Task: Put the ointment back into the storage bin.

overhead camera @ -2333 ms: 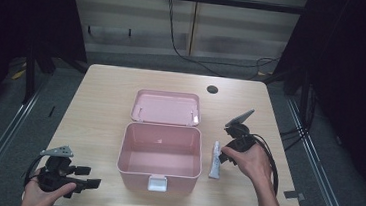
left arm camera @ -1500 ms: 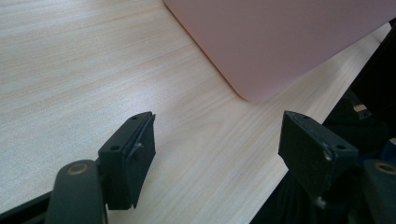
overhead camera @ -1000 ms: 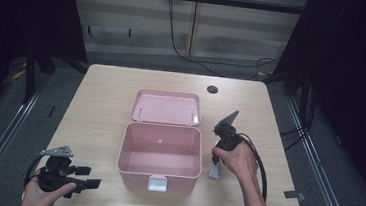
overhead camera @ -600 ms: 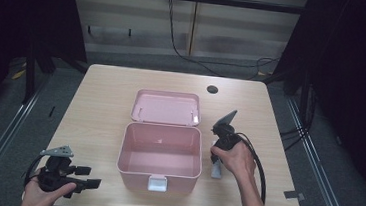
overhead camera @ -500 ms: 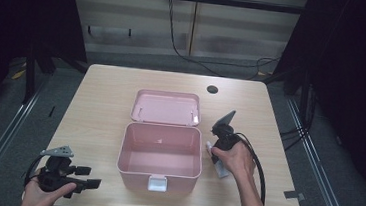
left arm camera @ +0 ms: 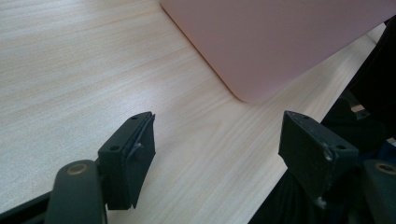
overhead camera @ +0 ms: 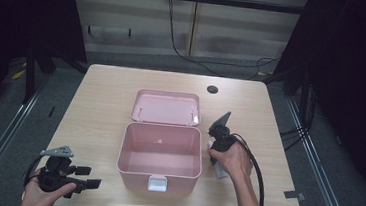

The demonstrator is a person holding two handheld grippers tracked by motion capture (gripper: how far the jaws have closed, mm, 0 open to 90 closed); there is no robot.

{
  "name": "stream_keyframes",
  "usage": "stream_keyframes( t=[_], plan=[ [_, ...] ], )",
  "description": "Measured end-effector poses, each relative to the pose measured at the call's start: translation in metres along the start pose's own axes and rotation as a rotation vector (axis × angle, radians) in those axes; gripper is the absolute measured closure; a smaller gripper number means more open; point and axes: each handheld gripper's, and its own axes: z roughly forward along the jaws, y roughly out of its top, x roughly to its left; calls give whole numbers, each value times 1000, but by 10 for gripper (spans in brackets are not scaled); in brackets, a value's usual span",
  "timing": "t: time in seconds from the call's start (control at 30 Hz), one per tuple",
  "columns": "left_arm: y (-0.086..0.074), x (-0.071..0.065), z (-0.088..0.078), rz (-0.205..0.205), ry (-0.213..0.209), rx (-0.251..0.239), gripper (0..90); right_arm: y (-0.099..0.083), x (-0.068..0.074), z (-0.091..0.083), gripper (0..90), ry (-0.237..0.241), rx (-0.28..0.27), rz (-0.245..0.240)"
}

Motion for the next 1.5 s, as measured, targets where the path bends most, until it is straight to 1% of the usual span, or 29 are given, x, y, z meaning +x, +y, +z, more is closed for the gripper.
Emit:
stream_keyframes(
  t=[0.2,0.23,0.3,0.4,0.43,0.5,0.53,0.6,0.63,0.67,0.8,0.87,0.93,0.97,1.07,1.13,1.23,1.27,1.3,1.4,1.43,1.5],
  plan=[
    [0,0,0,-3,0,-2,269,-1,2,0,672,-16,-6,-20],
    [0,0,0,0,-1,0,269,-1,6,0,677,-36,-6,-41],
    [0,-1,0,4,-4,-2,268,-1,7,0,684,-41,-5,-42],
    [0,-1,-1,3,-4,-5,267,-1,6,0,691,-33,-4,-41],
    [0,0,0,-2,-3,-5,267,-1,5,0,700,-22,-7,-43],
    [0,0,0,-2,-1,-4,267,-2,3,-1,714,-9,-13,-46],
    [0,0,0,-4,-2,-6,267,-2,3,-2,714,-3,-25,-44],
    [0,0,0,-5,-1,-7,267,-2,2,-2,714,-8,-24,-45],
    [0,0,0,-5,-1,-7,267,-2,1,-2,714,-2,-25,-47],
    [0,0,0,-1,0,-5,267,-3,0,-2,715,5,-23,-53],
    [0,0,0,-3,-2,-3,267,-3,3,-3,715,9,-10,-68],
    [0,0,0,0,-2,-2,267,-3,3,-5,715,12,5,-76],
    [0,0,0,-1,-3,-2,267,-3,3,-6,715,19,0,-75],
    [0,0,0,-1,-2,-2,267,-5,1,-7,715,23,-7,-83],
    [0,0,0,0,-3,1,267,-7,1,-8,715,23,2,-87],
    [0,0,0,0,-3,0,267,-8,-1,-9,715,33,6,-90],
    [0,0,0,-1,-3,0,267,-11,-4,-12,715,64,22,-102],
    [0,0,0,-1,-3,0,267,-11,-4,-12,715,64,22,-102],
    [0,0,0,1,0,0,267,-13,-5,-13,715,73,34,-102],
    [0,0,0,-1,1,1,267,-15,-7,-15,715,75,35,-104],
    [0,0,0,-3,-1,2,267,-16,-8,-15,715,75,43,-114],
    [0,1,0,-3,0,0,267,-18,-8,-18,715,62,50,-145]
  ],
)
